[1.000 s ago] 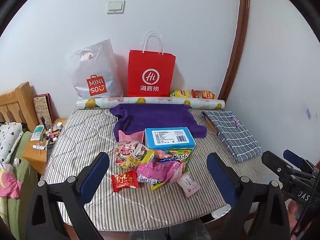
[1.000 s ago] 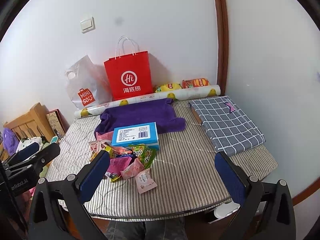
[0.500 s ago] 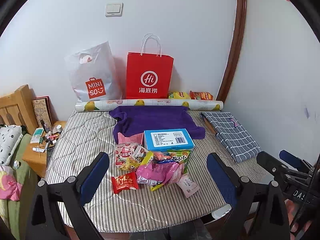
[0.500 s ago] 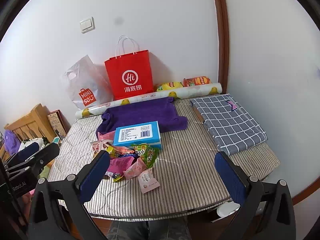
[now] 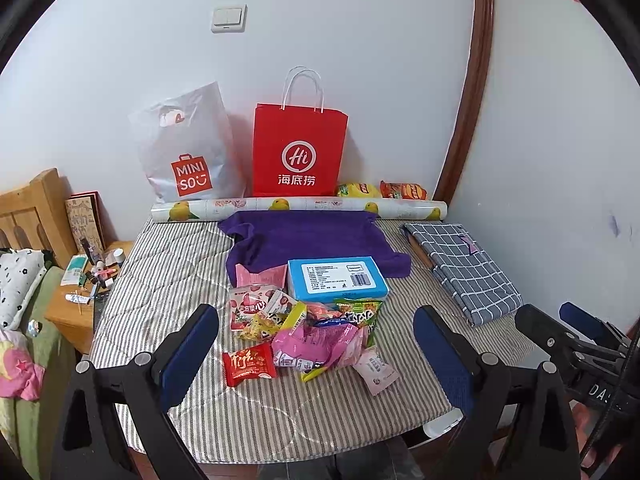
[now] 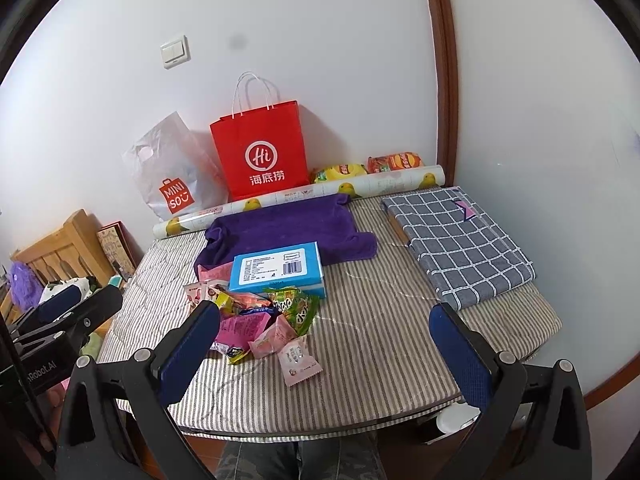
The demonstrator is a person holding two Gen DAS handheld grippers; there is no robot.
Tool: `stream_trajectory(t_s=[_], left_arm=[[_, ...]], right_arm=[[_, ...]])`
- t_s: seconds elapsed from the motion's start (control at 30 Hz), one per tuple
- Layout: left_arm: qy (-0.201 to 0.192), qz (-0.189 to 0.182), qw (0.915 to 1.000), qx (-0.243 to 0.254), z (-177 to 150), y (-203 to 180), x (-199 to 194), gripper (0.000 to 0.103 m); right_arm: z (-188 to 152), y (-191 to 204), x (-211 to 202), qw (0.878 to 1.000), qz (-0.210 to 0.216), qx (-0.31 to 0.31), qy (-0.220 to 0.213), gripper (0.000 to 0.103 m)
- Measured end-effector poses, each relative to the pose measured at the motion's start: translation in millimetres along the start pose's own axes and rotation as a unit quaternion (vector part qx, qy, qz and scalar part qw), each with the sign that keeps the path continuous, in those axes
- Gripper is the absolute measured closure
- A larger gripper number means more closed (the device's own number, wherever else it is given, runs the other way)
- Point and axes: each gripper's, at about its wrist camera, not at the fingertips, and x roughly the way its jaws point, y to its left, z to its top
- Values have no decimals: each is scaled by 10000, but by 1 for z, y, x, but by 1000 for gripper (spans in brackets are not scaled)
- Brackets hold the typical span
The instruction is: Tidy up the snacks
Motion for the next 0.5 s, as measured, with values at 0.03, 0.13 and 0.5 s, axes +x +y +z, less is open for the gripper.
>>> stream_trajectory(t_s=[0.03, 0.13, 0.5], left_arm=[[-3, -4, 10000, 1, 0, 0, 0, 4], [-11, -5, 10000, 17, 0, -2, 0, 4], [-24, -29, 10000, 75, 1, -7, 0, 4]], right_arm=[[0, 0, 0, 10000, -2, -4, 1, 0], [0, 0, -1, 10000, 9, -7, -12, 0], [0, -1, -4, 10000, 30, -9, -38, 0]])
